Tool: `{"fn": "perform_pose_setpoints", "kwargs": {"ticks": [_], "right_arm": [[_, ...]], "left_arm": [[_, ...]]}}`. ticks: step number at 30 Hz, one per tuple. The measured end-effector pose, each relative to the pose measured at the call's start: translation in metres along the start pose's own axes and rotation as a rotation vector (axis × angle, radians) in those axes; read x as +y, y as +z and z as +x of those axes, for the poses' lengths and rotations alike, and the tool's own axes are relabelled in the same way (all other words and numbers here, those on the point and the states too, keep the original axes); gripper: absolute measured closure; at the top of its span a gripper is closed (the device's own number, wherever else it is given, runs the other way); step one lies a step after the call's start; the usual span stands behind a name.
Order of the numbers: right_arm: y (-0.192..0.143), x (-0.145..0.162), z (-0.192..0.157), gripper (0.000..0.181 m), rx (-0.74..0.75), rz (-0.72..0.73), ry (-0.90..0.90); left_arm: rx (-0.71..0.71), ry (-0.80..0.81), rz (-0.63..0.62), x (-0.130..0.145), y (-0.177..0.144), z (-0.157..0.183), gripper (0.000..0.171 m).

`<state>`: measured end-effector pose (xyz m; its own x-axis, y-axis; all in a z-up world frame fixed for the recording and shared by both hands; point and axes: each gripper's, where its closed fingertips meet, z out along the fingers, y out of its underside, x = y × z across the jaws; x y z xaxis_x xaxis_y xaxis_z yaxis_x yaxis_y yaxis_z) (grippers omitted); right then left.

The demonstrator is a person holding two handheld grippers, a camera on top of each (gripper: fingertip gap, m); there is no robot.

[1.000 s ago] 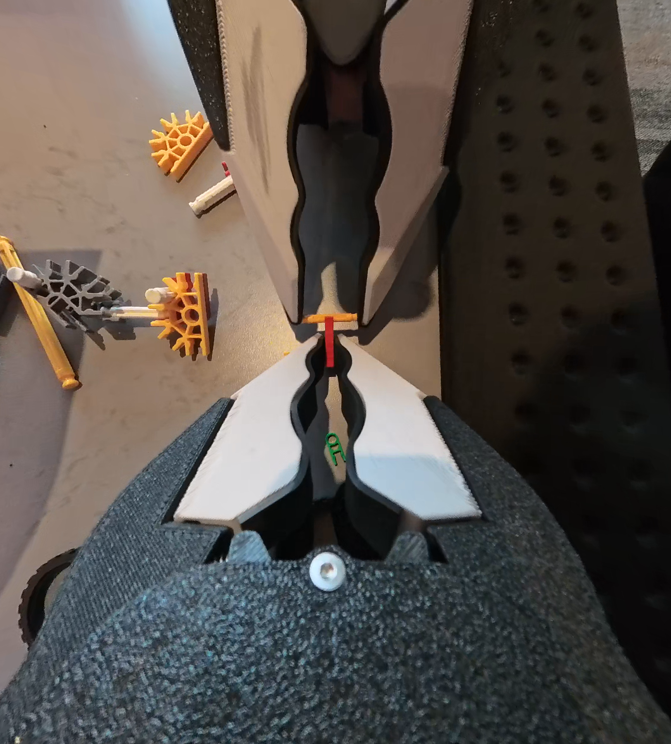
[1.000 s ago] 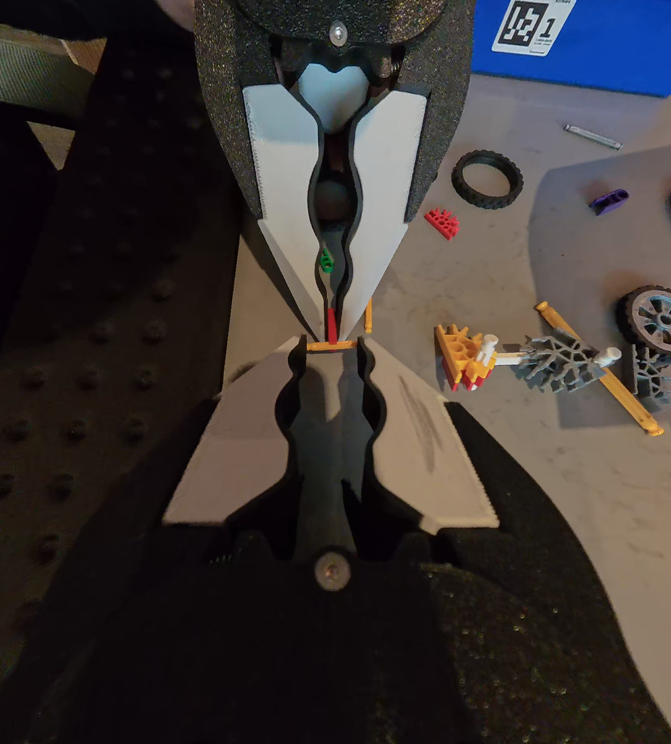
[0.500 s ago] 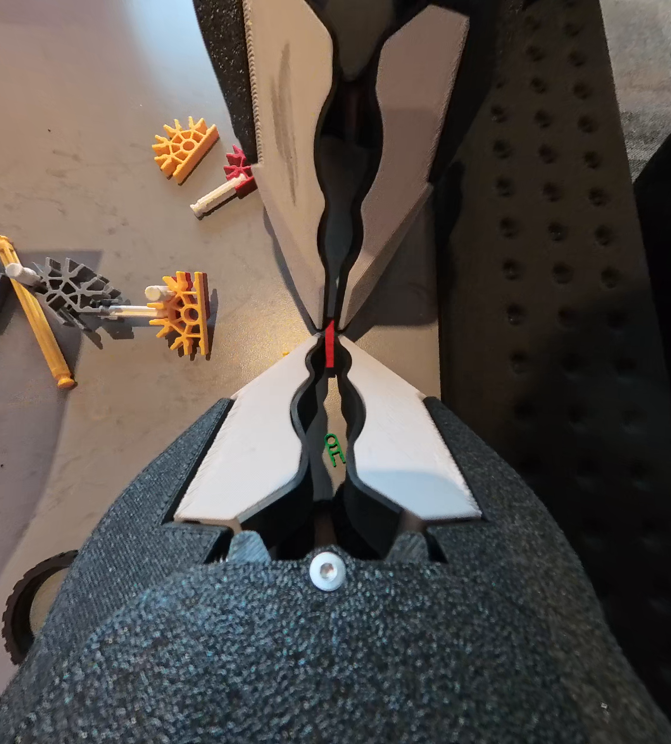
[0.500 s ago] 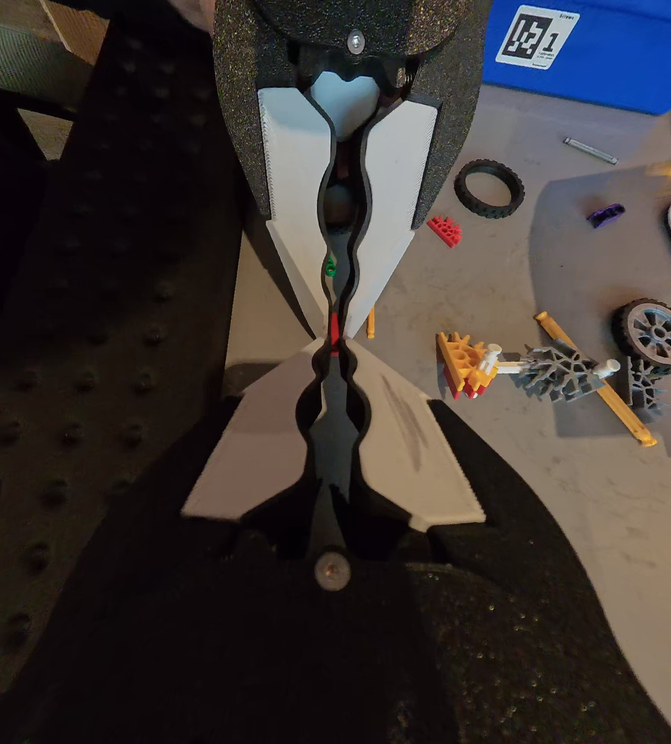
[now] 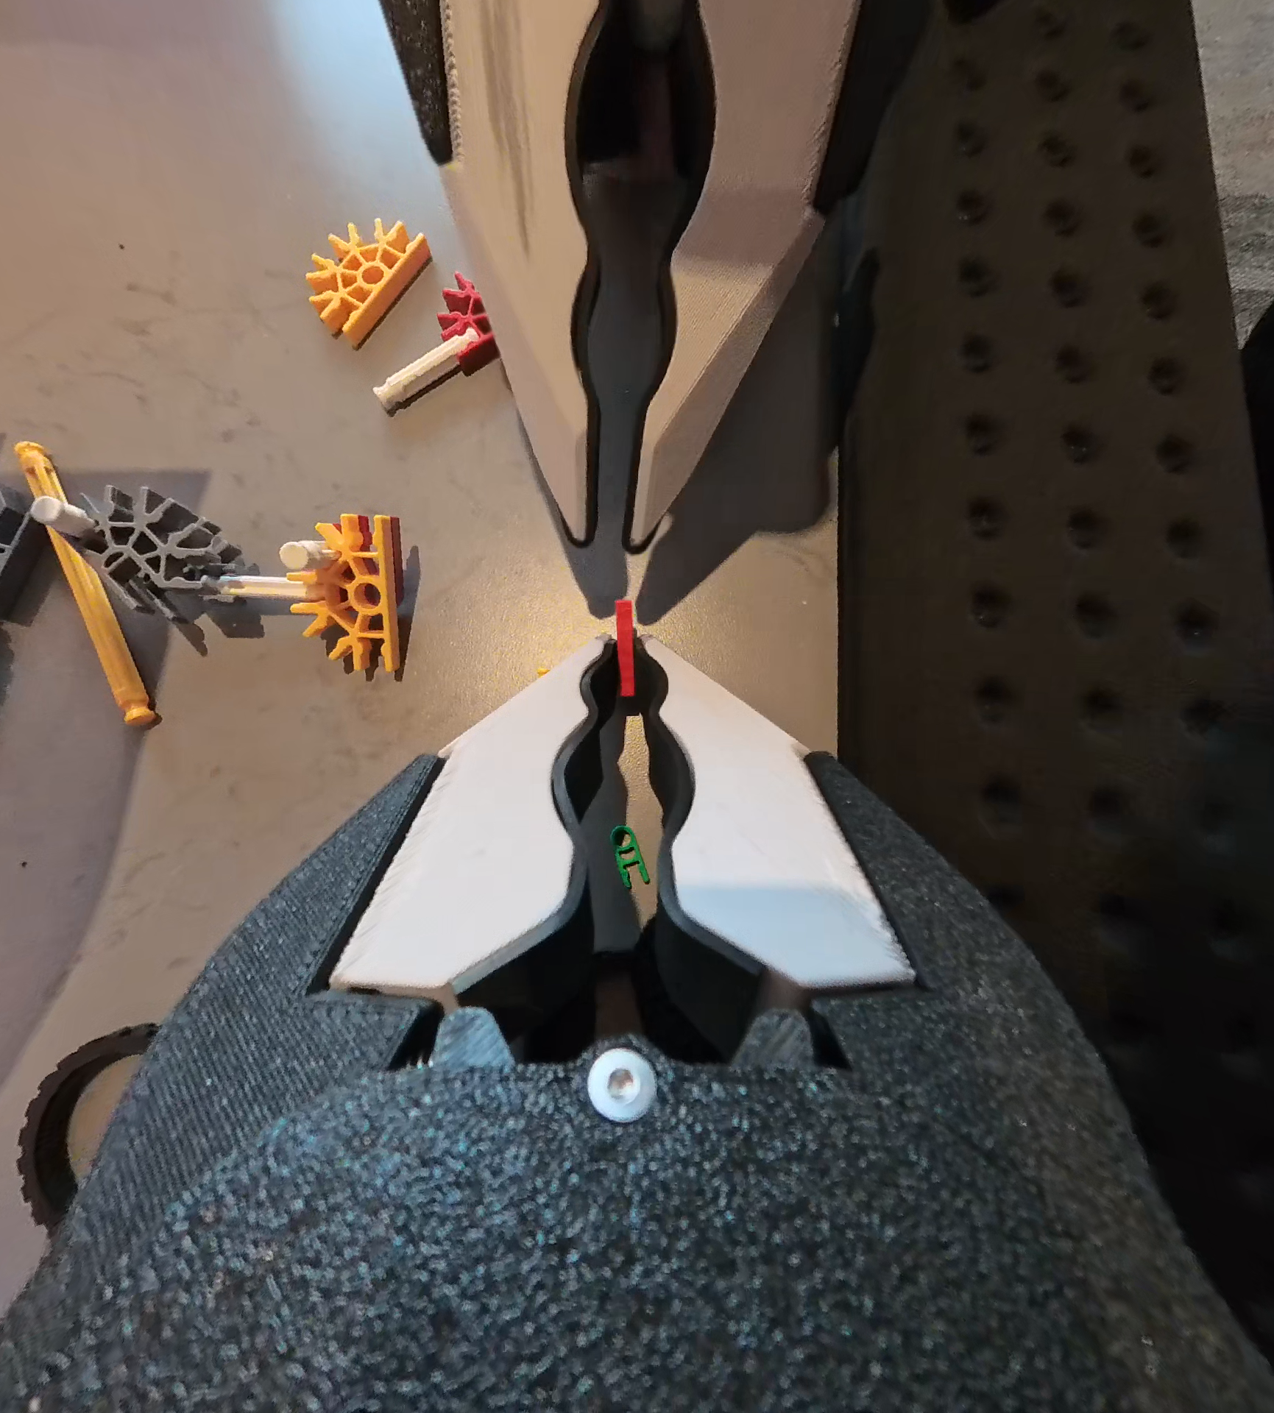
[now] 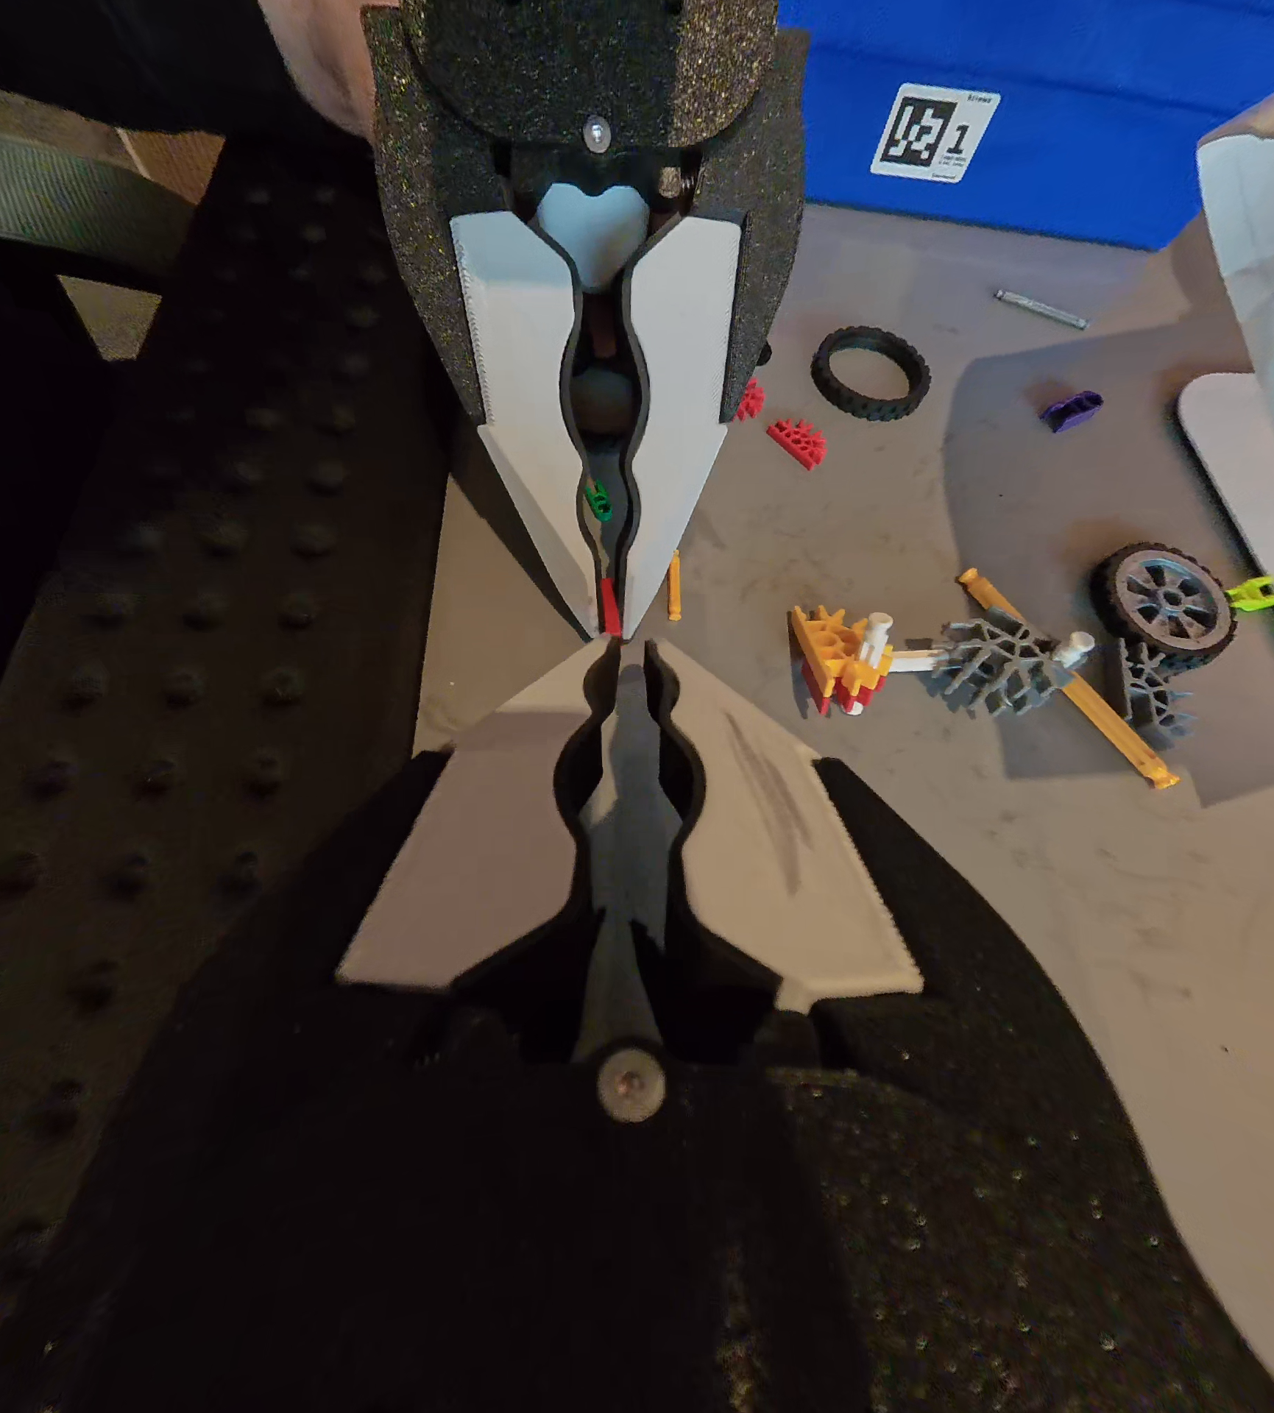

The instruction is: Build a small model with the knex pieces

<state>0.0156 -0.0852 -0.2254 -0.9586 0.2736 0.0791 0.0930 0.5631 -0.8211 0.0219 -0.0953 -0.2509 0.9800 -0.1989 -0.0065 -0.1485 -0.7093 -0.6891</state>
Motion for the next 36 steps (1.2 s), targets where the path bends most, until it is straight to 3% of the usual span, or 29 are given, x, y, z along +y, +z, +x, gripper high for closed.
{"fn": "perform_pose_setpoints", "kwargs": {"ticks": [18,36], "right_arm": [[-0.014,0.004,0.027,0.171,0.178,-0.024,-0.050],[-0.023,0.020,0.042,0.167,0.236,-0.053,-0.043]], "left_arm": [[0.045,-0.050,0.026,0.000,0.000,0.004,0.159],[-0.003,-0.017,0.026,0.001,0.000,0.007,0.149]]}}
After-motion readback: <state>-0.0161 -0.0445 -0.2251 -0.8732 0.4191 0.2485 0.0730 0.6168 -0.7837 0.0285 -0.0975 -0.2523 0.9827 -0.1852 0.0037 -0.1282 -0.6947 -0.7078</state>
